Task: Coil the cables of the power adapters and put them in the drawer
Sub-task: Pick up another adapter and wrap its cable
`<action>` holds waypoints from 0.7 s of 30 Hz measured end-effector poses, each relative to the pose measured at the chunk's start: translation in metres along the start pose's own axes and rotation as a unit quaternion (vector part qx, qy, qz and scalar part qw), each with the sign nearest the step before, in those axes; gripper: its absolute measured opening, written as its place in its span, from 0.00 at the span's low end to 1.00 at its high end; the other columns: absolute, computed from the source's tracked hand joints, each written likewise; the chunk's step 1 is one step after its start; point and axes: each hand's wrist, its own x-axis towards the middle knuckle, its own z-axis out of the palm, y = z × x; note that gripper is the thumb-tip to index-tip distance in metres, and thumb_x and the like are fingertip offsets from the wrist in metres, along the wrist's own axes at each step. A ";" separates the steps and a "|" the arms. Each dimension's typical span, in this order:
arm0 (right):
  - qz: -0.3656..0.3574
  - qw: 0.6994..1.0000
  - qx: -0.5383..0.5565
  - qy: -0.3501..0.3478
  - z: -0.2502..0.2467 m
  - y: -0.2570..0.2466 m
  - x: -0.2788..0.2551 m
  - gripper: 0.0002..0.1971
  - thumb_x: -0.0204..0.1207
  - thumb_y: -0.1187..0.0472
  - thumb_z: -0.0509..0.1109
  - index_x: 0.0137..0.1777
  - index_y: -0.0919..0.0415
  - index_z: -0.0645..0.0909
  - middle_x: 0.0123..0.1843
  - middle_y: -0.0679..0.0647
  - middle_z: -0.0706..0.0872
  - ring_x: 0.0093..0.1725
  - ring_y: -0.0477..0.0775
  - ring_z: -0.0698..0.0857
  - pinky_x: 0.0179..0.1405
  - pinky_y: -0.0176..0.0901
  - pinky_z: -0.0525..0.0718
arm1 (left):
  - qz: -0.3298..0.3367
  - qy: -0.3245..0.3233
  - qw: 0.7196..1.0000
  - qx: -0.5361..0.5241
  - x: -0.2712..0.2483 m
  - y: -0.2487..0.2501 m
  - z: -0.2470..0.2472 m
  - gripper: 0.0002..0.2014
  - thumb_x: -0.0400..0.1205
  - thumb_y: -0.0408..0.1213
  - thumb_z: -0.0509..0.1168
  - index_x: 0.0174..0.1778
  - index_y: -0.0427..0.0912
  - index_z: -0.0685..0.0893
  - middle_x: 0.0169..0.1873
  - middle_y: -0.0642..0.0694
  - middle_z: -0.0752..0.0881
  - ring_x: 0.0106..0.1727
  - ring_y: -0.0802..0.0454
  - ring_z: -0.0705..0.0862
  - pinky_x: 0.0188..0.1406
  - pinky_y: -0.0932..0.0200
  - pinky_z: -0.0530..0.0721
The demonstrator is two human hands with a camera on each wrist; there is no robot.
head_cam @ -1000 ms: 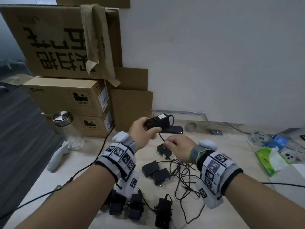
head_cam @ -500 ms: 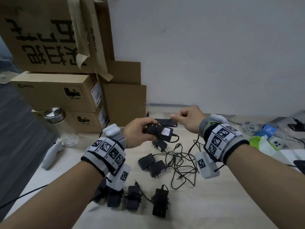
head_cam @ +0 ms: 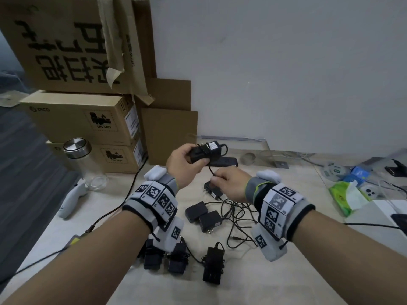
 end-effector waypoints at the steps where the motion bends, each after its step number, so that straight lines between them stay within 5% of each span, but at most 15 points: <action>1: 0.001 1.000 -0.011 -0.007 -0.002 -0.003 0.000 0.15 0.84 0.54 0.59 0.39 0.51 0.83 0.32 0.42 0.79 0.36 0.46 0.79 0.29 0.32 0.71 | 0.017 -0.010 0.996 0.091 0.001 -0.003 -0.002 0.10 0.73 0.37 0.77 0.46 0.51 0.83 0.37 0.52 0.87 0.37 0.52 0.86 0.41 0.57 0.83; 5: 0.009 0.999 -0.046 0.016 -0.019 -0.010 0.000 0.16 0.83 0.51 0.62 0.39 0.53 0.86 0.25 0.43 0.77 0.26 0.43 0.75 0.26 0.37 0.69 | 0.065 -0.104 0.951 0.285 -0.001 -0.009 -0.009 0.14 0.75 0.41 0.76 0.54 0.53 0.84 0.46 0.51 0.81 0.46 0.50 0.81 0.42 0.58 0.73; 11: 0.005 0.996 0.019 0.088 -0.038 0.007 0.008 0.16 0.69 0.45 0.78 0.30 0.55 0.82 0.26 0.49 0.79 0.28 0.47 0.75 0.32 0.40 0.75 | 0.090 -0.257 0.921 0.278 -0.008 -0.005 -0.021 0.17 0.72 0.38 0.78 0.55 0.53 0.84 0.46 0.54 0.84 0.48 0.51 0.83 0.51 0.53 0.81; 15: 0.009 0.978 0.132 0.164 -0.036 0.018 0.010 0.17 0.72 0.50 0.77 0.31 0.61 0.81 0.26 0.49 0.75 0.23 0.43 0.69 0.24 0.33 0.70 | 0.053 -0.281 0.956 0.058 -0.012 0.000 -0.027 0.18 0.71 0.28 0.78 0.52 0.51 0.84 0.46 0.51 0.89 0.50 0.50 0.88 0.58 0.49 0.85; 17: 0.026 0.969 0.190 0.158 -0.029 0.019 0.011 0.16 0.78 0.53 0.71 0.35 0.65 0.81 0.27 0.54 0.71 0.22 0.48 0.66 0.20 0.38 0.65 | 0.024 -0.251 0.966 -0.054 -0.013 0.004 -0.026 0.19 0.71 0.23 0.76 0.52 0.50 0.86 0.46 0.47 0.89 0.52 0.47 0.88 0.59 0.45 0.86; 19: 0.048 0.963 0.230 0.135 -0.019 0.014 0.011 0.15 0.82 0.61 0.65 0.35 0.67 0.81 0.26 0.57 0.69 0.22 0.51 0.64 0.21 0.39 0.63 | -0.022 -0.222 0.961 -0.163 -0.014 0.007 -0.023 0.20 0.73 0.20 0.72 0.50 0.50 0.87 0.47 0.43 0.89 0.53 0.44 0.88 0.59 0.44 0.86; 21: 0.060 0.966 0.223 0.114 -0.007 0.010 0.012 0.18 0.83 0.58 0.63 0.31 0.61 0.81 0.26 0.54 0.71 0.21 0.50 0.66 0.20 0.39 0.65 | -0.064 -0.182 0.943 -0.272 -0.016 0.009 -0.018 0.17 0.76 0.17 0.67 0.51 0.43 0.86 0.49 0.39 0.87 0.51 0.42 0.88 0.57 0.46 0.88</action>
